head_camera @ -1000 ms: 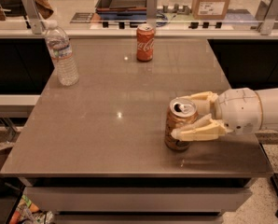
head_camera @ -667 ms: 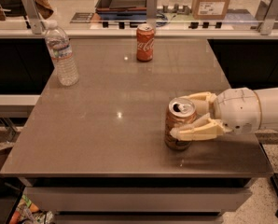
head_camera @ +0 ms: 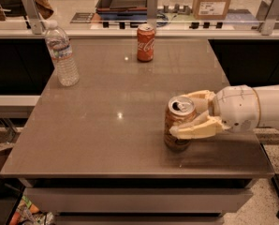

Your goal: Move orange can near coke can

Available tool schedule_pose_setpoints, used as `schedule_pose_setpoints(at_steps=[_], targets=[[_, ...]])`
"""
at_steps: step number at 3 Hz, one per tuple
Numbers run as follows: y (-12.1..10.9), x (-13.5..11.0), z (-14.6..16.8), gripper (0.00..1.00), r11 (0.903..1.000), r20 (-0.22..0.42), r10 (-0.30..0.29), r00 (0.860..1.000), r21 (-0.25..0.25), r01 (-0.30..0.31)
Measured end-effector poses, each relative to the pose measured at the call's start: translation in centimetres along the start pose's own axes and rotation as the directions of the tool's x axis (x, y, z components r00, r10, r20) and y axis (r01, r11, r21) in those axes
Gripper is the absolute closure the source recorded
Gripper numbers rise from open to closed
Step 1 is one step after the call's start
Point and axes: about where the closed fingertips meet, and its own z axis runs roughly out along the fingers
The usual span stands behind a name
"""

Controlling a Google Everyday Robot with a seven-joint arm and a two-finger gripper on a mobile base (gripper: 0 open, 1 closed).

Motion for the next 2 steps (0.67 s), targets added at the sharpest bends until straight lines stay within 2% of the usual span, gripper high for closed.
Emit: schedule_pose_setpoints(at_steps=[1,2], targets=[[-3.7,-0.7,-1.1,1.0,0.998,0.051,0.024,0.998,0.057,-0.027],[-8.7,-1.4,-2.6,1.0,0.9899,0.084,0.035,0.996,0.134,-0.047]])
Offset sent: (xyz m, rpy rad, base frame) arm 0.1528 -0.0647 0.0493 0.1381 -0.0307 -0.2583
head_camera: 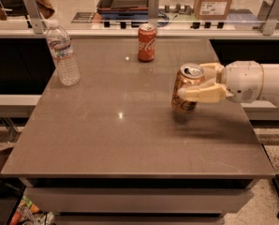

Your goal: Move orange can near coke can

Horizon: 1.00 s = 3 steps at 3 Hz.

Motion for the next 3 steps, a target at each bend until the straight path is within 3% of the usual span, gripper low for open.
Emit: schedule_pose_setpoints(at_steps=[1,2,3], targets=[[-6.3,-1.4,-0.6,1.0,0.9955,-0.011,0.001,1.0,0.094,0.0],[-12.6,-2.4,-0.9,1.0,0.9846,-0.039,0.003,0.999,0.175,0.004],[-18.1,-1.7,0.3,1.0,0.9803,-0.056,0.029,0.998,0.197,-0.018]])
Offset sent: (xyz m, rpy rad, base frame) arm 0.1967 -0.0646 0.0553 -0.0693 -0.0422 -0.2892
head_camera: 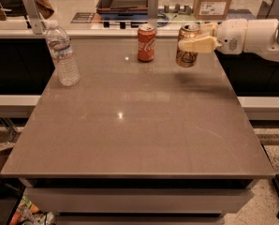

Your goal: Move orange can near coke can

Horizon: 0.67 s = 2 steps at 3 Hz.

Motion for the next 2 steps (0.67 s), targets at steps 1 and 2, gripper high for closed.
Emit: schedule_pose_setpoints(at_steps=[1,2], targets=[[-3.8,1.1,2.5,1.0,0.9999,0.014,0.016,1.0,-0.001,-0.016],[-6.3,2.6,4.5,1.0,0.9997,0.044,0.025,0.999,-0.007,-0.024]])
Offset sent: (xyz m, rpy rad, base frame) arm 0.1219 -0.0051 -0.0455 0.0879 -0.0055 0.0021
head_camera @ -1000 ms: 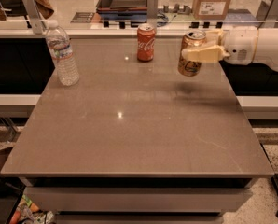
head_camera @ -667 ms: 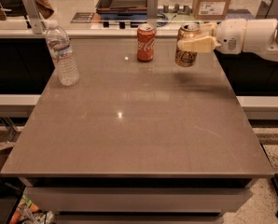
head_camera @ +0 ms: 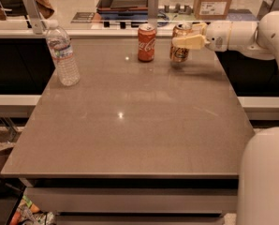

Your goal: Move orange can near coke can

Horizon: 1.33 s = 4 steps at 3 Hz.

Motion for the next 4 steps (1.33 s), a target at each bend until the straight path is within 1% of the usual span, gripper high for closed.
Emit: schedule_pose_setpoints(at_steps=[1,2,3,4], targets=[[-1.4,1.3,1.3,1.0,1.0,0.007,0.001,1.0,0.002,-0.001],[-2.3,2.6,2.0,1.0,0.9999,-0.011,-0.002,1.0,0.011,0.002],[-2.2,2.6,2.4,0.83,1.0,-0.01,-0.001,1.0,0.006,0.001],[-2.1,2.6,2.7,0.6,1.0,-0.01,0.0,1.0,0.001,0.0]])
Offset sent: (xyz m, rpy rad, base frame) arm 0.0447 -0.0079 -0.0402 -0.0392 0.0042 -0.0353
